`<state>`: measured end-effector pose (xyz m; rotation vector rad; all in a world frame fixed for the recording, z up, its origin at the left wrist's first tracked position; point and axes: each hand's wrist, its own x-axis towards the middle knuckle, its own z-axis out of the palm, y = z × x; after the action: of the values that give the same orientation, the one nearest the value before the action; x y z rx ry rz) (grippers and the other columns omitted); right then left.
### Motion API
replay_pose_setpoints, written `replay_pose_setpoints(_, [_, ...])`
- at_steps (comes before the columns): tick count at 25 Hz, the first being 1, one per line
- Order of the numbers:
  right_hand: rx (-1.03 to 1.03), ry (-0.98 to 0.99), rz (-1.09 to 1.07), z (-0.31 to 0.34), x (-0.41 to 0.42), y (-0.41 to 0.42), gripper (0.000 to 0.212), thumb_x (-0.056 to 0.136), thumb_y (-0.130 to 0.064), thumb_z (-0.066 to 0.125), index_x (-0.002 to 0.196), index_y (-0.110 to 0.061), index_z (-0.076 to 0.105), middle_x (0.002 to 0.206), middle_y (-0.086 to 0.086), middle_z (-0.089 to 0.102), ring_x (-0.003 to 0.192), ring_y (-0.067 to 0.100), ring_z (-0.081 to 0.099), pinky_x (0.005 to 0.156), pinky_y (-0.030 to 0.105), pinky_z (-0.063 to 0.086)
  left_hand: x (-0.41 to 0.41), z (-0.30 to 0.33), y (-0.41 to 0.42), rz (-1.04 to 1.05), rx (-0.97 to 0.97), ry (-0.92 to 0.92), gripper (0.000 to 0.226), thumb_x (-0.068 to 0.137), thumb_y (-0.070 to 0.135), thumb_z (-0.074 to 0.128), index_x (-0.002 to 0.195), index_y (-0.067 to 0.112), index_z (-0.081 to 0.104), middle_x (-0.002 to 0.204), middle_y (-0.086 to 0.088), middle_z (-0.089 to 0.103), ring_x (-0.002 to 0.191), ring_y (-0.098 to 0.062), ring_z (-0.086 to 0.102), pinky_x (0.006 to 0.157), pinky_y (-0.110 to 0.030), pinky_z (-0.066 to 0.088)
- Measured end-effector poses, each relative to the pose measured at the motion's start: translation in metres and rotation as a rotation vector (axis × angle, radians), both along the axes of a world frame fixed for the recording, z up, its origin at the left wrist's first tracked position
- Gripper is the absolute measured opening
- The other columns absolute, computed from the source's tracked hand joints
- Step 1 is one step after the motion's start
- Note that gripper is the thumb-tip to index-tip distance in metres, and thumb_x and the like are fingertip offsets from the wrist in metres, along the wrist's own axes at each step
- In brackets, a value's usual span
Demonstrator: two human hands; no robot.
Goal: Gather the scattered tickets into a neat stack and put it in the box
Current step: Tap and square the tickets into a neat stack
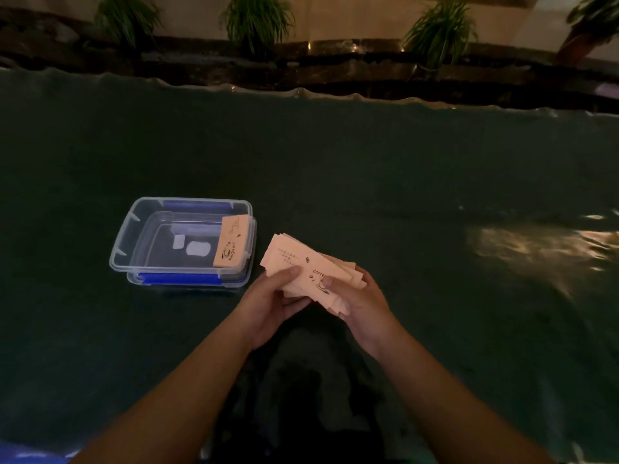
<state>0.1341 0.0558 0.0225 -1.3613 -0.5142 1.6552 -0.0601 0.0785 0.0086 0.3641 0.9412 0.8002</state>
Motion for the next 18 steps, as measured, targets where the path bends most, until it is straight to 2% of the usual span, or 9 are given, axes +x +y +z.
replay_pose_setpoints(2, [-0.015,-0.012,0.050,-0.001,0.009,0.013,0.046,0.084,-0.006,0.084,0.126,-0.018,0.071,0.121,0.009,0.082,0.106,0.023,0.080,0.075,0.035,0.064,-0.011,0.002,0.016,-0.076,-0.035,0.073,0.065,0.072,0.031,0.091,0.130,0.017,0.065,0.128,-0.014,0.073,0.116,-0.031,0.071,0.092,-0.051,0.059])
replay_pose_setpoints(3, [-0.018,-0.027,0.086,-0.002,0.014,0.019,0.038,0.085,-0.008,0.084,0.119,-0.023,0.077,0.117,0.005,0.083,0.102,0.019,0.081,0.072,0.032,0.064,-0.014,0.003,0.024,-0.120,-0.050,0.112,0.064,0.074,0.031,0.090,0.131,0.017,0.064,0.127,-0.013,0.074,0.116,-0.031,0.072,0.093,-0.053,0.059])
replay_pose_setpoints(4, [-0.026,-0.042,0.122,-0.003,0.017,0.026,0.033,0.086,-0.010,0.083,0.114,-0.026,0.080,0.115,0.003,0.084,0.102,0.017,0.081,0.074,0.031,0.063,-0.016,0.004,0.032,-0.156,-0.060,0.145,0.062,0.076,0.030,0.088,0.132,0.019,0.064,0.126,-0.012,0.075,0.115,-0.031,0.072,0.094,-0.054,0.058])
replay_pose_setpoints(6, [-0.069,-0.072,0.154,-0.005,0.022,0.041,0.036,0.085,-0.013,0.085,0.120,-0.022,0.078,0.115,0.002,0.084,0.104,0.017,0.080,0.082,0.035,0.061,-0.015,0.007,0.046,-0.188,-0.082,0.192,0.056,0.078,0.033,0.084,0.130,0.021,0.066,0.122,-0.009,0.077,0.113,-0.030,0.073,0.096,-0.055,0.056])
replay_pose_setpoints(10, [-0.148,-0.113,0.175,-0.010,0.022,0.072,0.046,0.082,-0.019,0.088,0.125,-0.015,0.074,0.112,0.002,0.085,0.098,0.018,0.082,0.076,0.033,0.062,-0.005,0.010,0.071,-0.147,-0.172,0.301,0.057,0.067,0.041,0.089,0.117,0.021,0.072,0.113,-0.006,0.080,0.112,-0.027,0.069,0.101,-0.047,0.051])
replay_pose_setpoints(14, [-0.232,-0.142,0.206,-0.024,0.018,0.087,0.053,0.080,-0.022,0.089,0.129,-0.012,0.072,0.116,0.006,0.084,0.112,0.026,0.077,0.087,0.039,0.060,-0.002,-0.004,0.082,-0.139,-0.213,0.442,0.057,0.071,0.046,0.087,0.117,0.020,0.066,0.118,-0.005,0.072,0.110,-0.025,0.061,0.099,-0.043,0.042])
replay_pose_setpoints(16, [-0.274,-0.168,0.240,-0.034,0.016,0.088,0.054,0.079,-0.025,0.089,0.129,-0.012,0.072,0.118,0.006,0.083,0.116,0.026,0.075,0.094,0.041,0.060,-0.004,-0.015,0.083,-0.150,-0.214,0.518,0.068,0.068,0.053,0.087,0.122,0.020,0.062,0.119,-0.003,0.067,0.111,-0.025,0.057,0.099,-0.043,0.041])
replay_pose_setpoints(18, [-0.320,-0.223,0.255,-0.043,0.015,0.087,0.057,0.077,-0.032,0.090,0.128,-0.014,0.072,0.118,0.005,0.082,0.116,0.025,0.073,0.095,0.041,0.058,-0.004,-0.026,0.084,-0.164,-0.224,0.550,0.066,0.067,0.056,0.086,0.118,0.021,0.062,0.117,-0.002,0.066,0.112,-0.024,0.056,0.100,-0.043,0.041])
